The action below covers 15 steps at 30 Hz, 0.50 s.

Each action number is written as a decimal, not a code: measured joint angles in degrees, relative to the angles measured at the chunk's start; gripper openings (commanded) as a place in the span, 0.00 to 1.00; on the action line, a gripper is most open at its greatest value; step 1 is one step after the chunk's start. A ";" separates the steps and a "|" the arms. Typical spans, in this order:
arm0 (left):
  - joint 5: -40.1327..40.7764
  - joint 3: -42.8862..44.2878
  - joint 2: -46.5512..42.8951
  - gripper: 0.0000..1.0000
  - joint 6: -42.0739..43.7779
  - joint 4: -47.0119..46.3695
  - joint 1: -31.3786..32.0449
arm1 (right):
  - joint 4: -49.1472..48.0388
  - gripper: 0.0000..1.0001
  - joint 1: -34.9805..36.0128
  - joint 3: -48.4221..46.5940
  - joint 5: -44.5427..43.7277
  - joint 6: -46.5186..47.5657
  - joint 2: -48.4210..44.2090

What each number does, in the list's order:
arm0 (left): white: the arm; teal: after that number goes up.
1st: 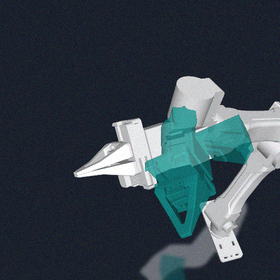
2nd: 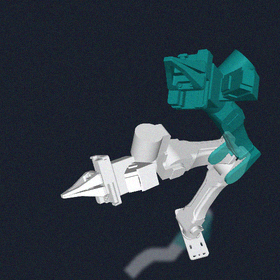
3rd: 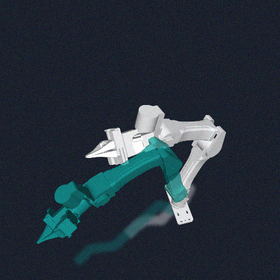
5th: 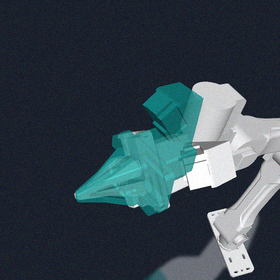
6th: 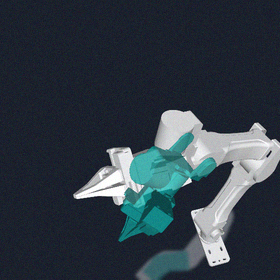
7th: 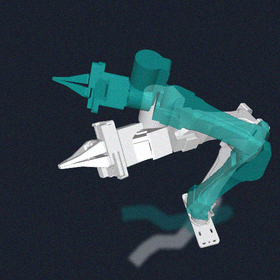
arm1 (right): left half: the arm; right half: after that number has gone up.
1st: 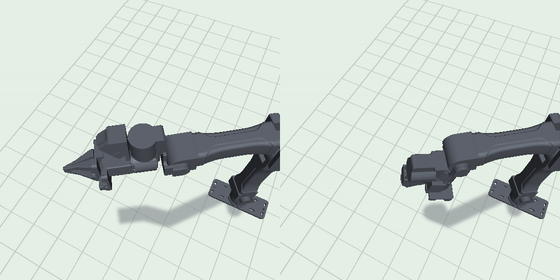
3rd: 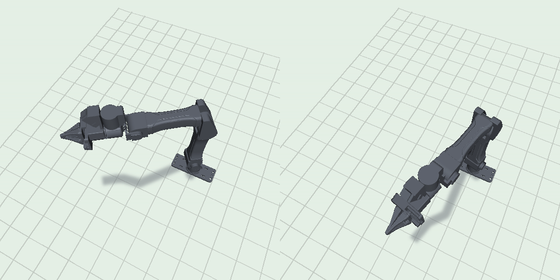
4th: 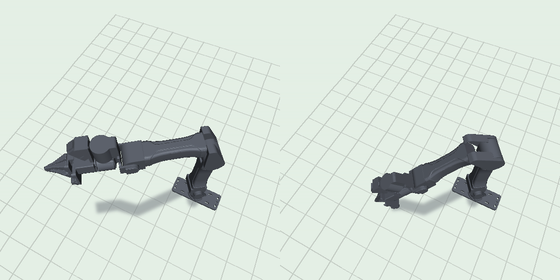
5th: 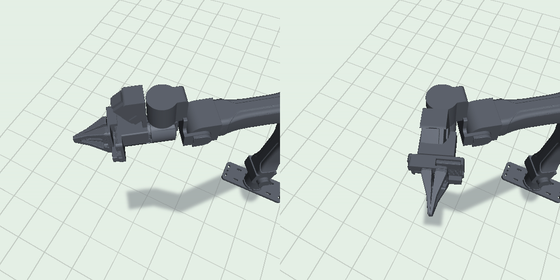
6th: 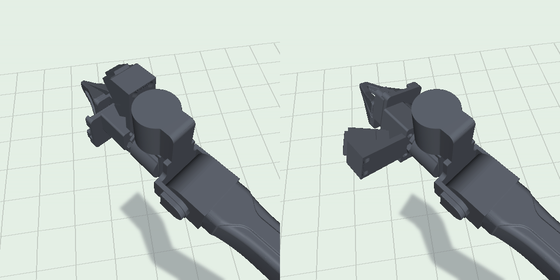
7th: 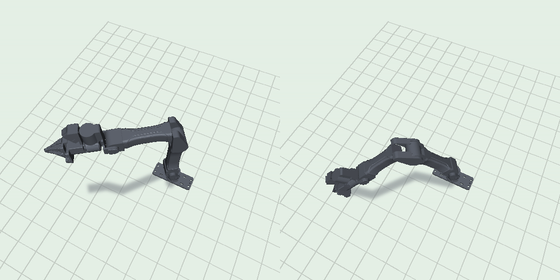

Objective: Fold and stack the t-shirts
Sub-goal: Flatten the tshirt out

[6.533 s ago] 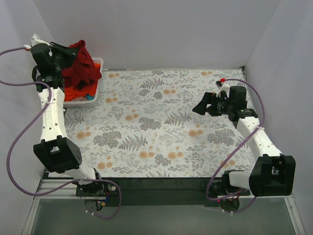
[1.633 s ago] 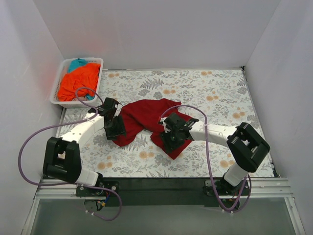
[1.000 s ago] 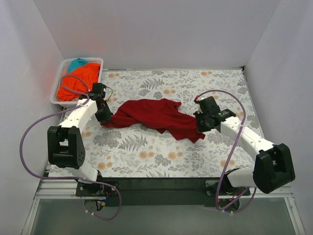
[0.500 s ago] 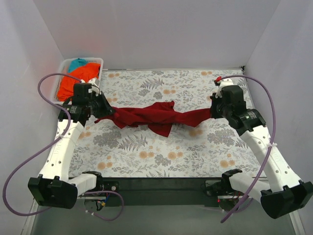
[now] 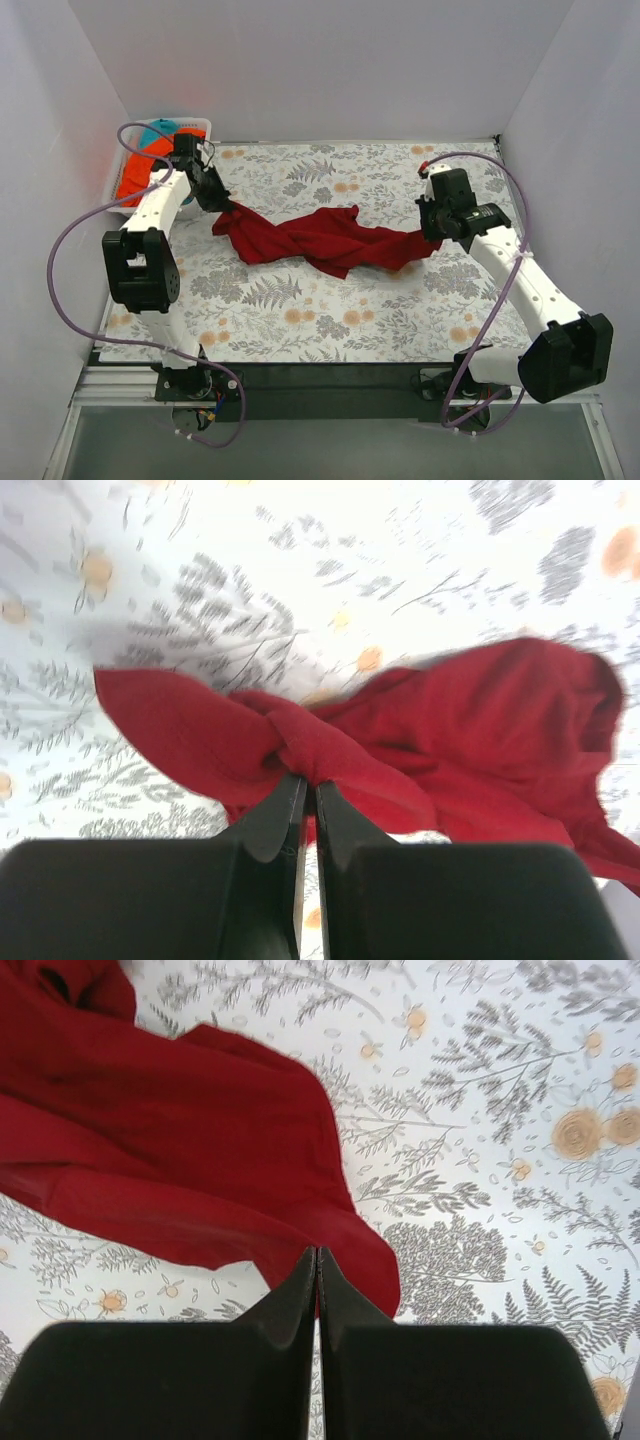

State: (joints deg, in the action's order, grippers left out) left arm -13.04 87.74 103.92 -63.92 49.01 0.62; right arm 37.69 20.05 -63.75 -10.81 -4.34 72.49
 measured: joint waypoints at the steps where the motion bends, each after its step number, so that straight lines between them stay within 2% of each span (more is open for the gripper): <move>1: -0.55 1.33 0.48 0.00 0.02 -0.35 -0.26 | -0.02 0.01 -0.52 -0.87 -0.04 0.13 0.00; 5: -4.07 0.50 -5.03 0.00 -0.46 -2.45 -0.37 | -0.72 0.01 -1.75 -4.94 -0.20 -0.24 -1.40; 10: -6.95 -6.71 -22.75 0.00 -2.60 -3.54 -0.07 | -1.33 0.01 -1.92 -5.90 -0.20 -2.23 -9.53; 15: -6.40 -12.22 -39.36 0.00 -6.88 -4.46 1.77 | -0.81 0.01 -1.99 -6.56 -1.81 -4.39 -20.72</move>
State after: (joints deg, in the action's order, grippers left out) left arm -19.44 75.53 64.55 -70.81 44.56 2.39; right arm 36.88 18.06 -70.30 -12.62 -8.73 51.77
